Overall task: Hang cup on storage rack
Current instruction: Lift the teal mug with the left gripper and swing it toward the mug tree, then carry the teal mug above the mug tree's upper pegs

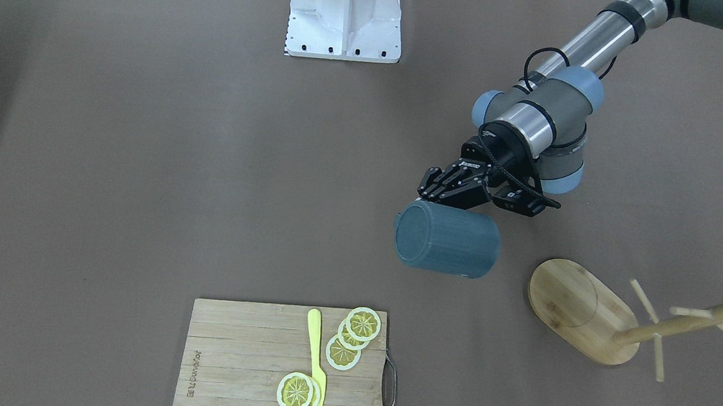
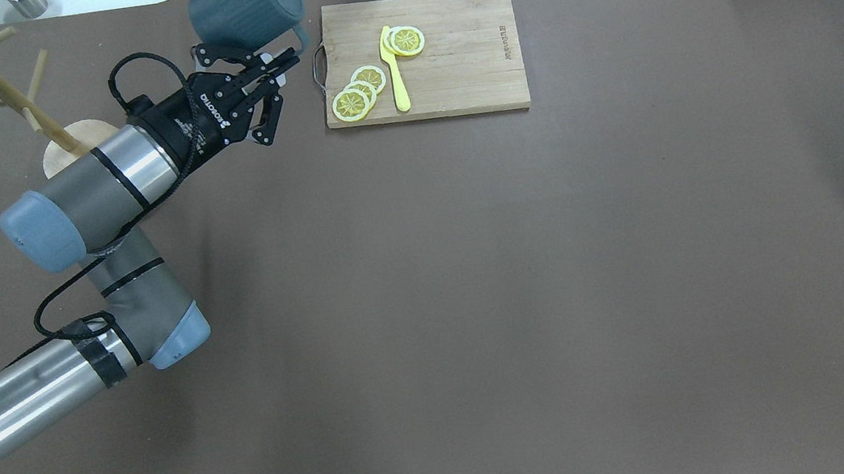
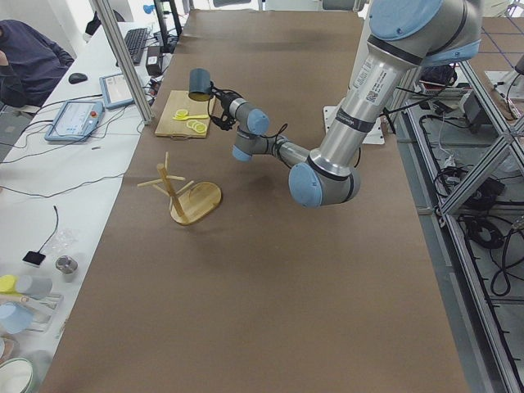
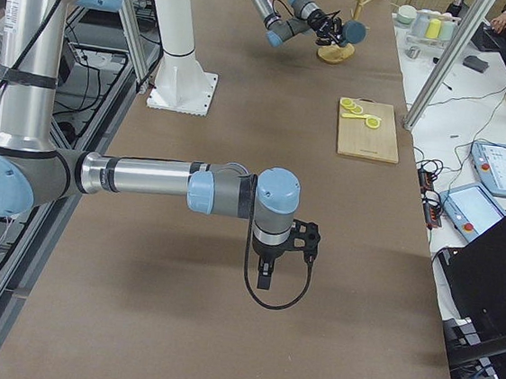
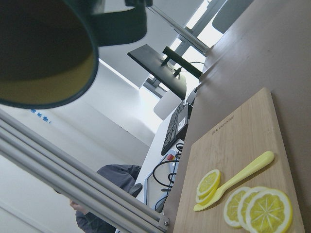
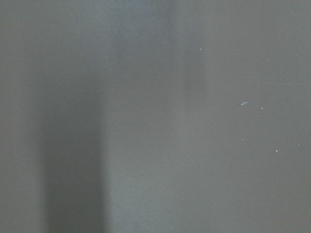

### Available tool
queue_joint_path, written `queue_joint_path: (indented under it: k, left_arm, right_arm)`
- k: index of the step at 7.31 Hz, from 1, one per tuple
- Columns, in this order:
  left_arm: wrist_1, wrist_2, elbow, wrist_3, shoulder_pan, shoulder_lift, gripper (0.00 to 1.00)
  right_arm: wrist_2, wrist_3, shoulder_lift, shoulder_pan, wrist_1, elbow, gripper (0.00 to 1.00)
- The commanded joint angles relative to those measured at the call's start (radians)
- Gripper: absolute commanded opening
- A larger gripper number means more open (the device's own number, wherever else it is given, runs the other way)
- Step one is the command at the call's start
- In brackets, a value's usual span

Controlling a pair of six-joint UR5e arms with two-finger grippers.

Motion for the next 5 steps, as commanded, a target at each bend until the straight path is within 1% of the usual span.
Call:
queue_joint_path:
  k: [1, 3, 5]
  left_arm:
    - [-0.002, 0.02, 0.022, -0.099, -0.065, 0.041, 0.0]
    - [-0.004, 0.02, 0.025, -0.106, -0.085, 0.068, 0.0]
    - [-0.017, 0.018, 0.027, -0.159, -0.107, 0.115, 0.0]
  right_arm:
    - [0.0, 0.0, 0.002, 0.0, 0.0, 0.001, 1.0]
    - [0.0, 0.0, 0.003, 0.0, 0.0, 0.001, 1.0]
    - [0.0, 0.0, 0.003, 0.0, 0.0, 0.001, 1.0]
